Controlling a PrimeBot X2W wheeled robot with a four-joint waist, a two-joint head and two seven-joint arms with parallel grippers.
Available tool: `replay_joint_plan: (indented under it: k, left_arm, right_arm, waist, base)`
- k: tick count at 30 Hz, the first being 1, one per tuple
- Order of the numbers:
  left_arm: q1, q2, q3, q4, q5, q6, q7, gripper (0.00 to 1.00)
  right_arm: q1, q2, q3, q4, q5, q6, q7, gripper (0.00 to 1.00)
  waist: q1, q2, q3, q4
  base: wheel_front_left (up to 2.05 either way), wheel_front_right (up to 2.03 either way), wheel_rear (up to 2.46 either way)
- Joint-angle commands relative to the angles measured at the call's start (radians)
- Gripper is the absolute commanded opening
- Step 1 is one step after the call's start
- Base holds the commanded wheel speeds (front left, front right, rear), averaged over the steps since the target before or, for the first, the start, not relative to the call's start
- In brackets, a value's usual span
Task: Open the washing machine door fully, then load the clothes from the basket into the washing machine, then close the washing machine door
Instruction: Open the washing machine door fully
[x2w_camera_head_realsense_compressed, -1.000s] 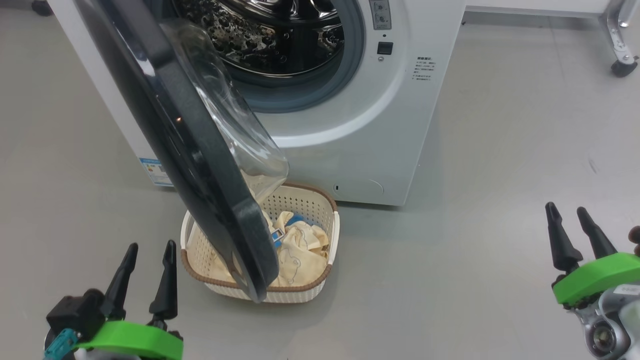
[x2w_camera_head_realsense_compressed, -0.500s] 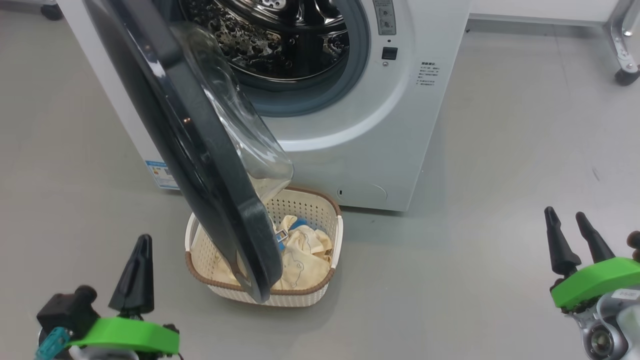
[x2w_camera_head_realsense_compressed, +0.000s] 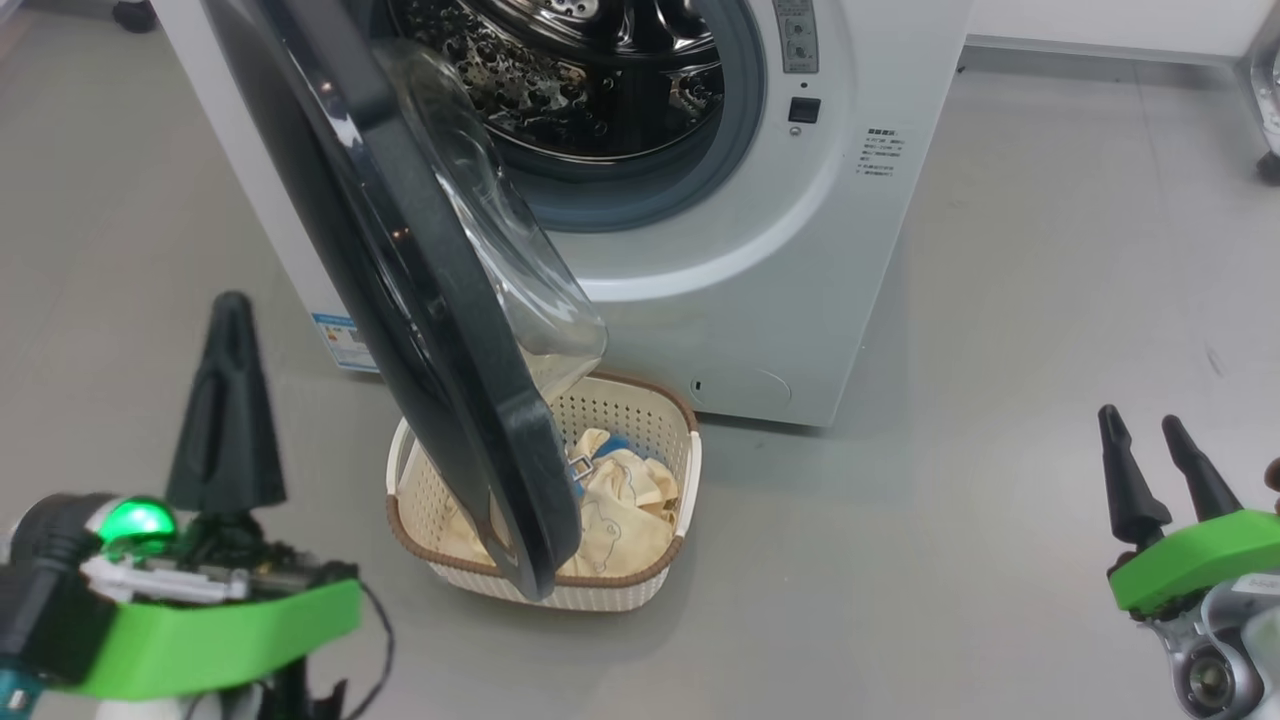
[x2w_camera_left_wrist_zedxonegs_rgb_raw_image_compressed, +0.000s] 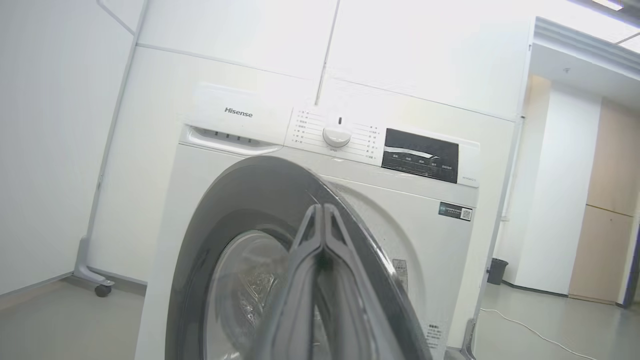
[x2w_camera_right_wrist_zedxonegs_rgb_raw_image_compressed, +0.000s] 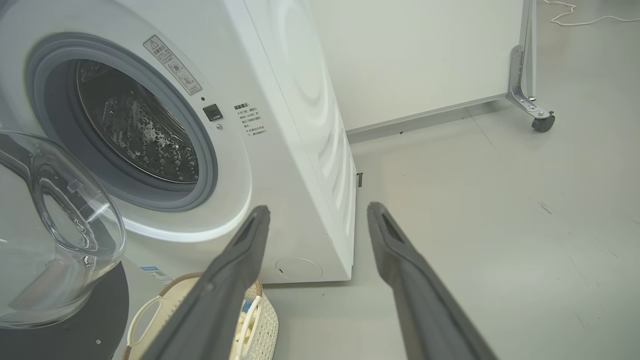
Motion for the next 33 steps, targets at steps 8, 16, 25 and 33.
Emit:
replay_joint_plan:
  k: [8,16,25,33]
  left_arm:
    - [-0.032,-0.033,-0.226,-0.183,0.02,0.002,0.147,0.0]
    - [-0.034,-0.05,-0.399,-0.028,-0.028,0.013,0.169,0.0]
    - [-0.084,-0.052,-0.42,0.176,-0.069,0.034,0.128,0.0]
    - [-0.12,-0.052,-0.391,0.269,-0.089,0.043,0.089,0.0]
  right_arm:
    - [-0.008,-0.02,-0.002,-0.042,-0.03,0.0,-0.014,1.0]
    - [-0.02,-0.015,0.012,-0.041,-0.047,0.0,-0.014,1.0]
    - [-0.025,-0.011,0.014,-0.046,-0.053,0.0,-0.014,1.0]
    - [-0.022,-0.015,0.014,-0.053,-0.054,0.0,-0.014,1.0]
  waist:
    - [0.0,0.0,0.015,-0.002]
    - [0.0,0.0,0.029,-0.014]
    - [0.0,0.0,0.03,-0.023]
    - [0.0,0.0,0.03,-0.019]
  base:
    - [0.0,0.0,0.0]
    - [0.0,0.0,0.0]
    - [0.0,0.0,0.0]
    - [0.0,0.0,0.0]
